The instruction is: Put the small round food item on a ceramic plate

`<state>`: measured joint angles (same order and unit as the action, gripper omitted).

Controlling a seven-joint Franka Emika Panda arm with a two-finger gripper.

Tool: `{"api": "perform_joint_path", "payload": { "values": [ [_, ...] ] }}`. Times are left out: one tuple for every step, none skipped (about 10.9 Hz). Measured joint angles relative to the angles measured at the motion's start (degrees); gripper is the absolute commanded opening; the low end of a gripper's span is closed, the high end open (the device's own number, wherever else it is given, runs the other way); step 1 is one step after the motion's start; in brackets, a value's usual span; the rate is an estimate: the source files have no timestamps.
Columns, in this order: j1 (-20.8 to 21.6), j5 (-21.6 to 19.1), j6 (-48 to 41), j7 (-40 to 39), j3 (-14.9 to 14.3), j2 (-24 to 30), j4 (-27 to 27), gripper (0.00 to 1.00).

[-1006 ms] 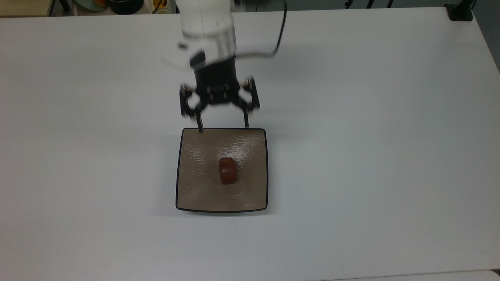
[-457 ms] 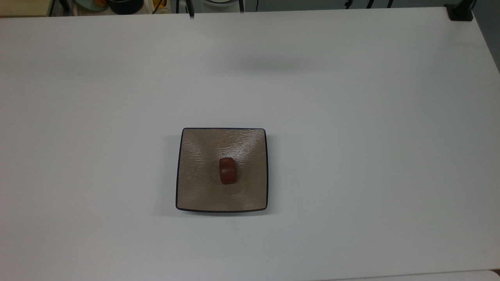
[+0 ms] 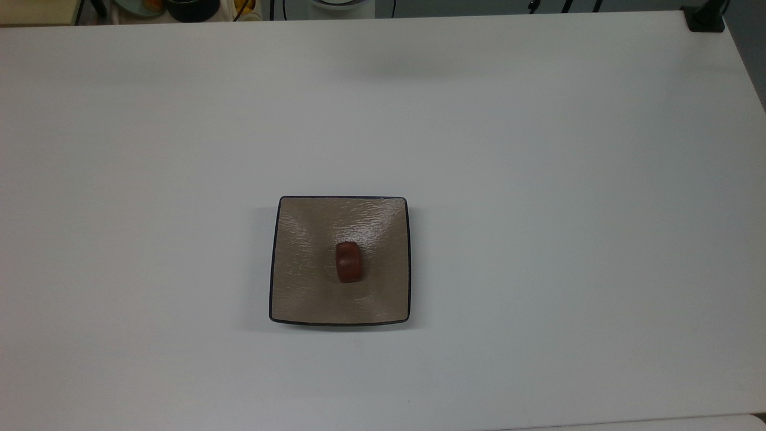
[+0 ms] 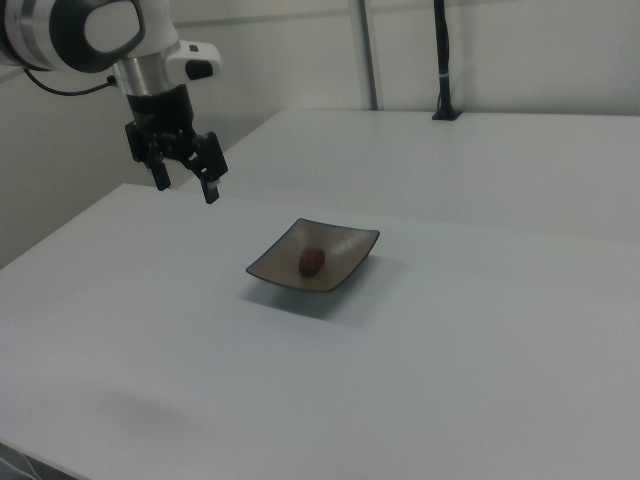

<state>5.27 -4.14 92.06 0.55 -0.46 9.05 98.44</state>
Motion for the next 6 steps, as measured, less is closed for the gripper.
{"api": "perform_joint_path", "payload": {
  "values": [
    [0.09, 0.01, 0.8, -0.09, -0.61, -0.08, 0.3, 1.0],
    [0.53, 0.01, 2.62, -0.91, -1.44, -0.18, 0.83, 1.0],
    [1.14, 0.01, 4.84, -1.99, -2.38, -0.5, 1.4, 1.0],
    [1.43, 0.01, 6.57, -2.58, -2.88, -1.0, 1.57, 1.0],
    [1.6, 0.58, 7.73, -2.75, -3.12, -1.54, 1.58, 1.0],
    [1.71, 1.25, 8.09, -2.76, -3.12, -2.05, 1.57, 1.0]
  ]
}}
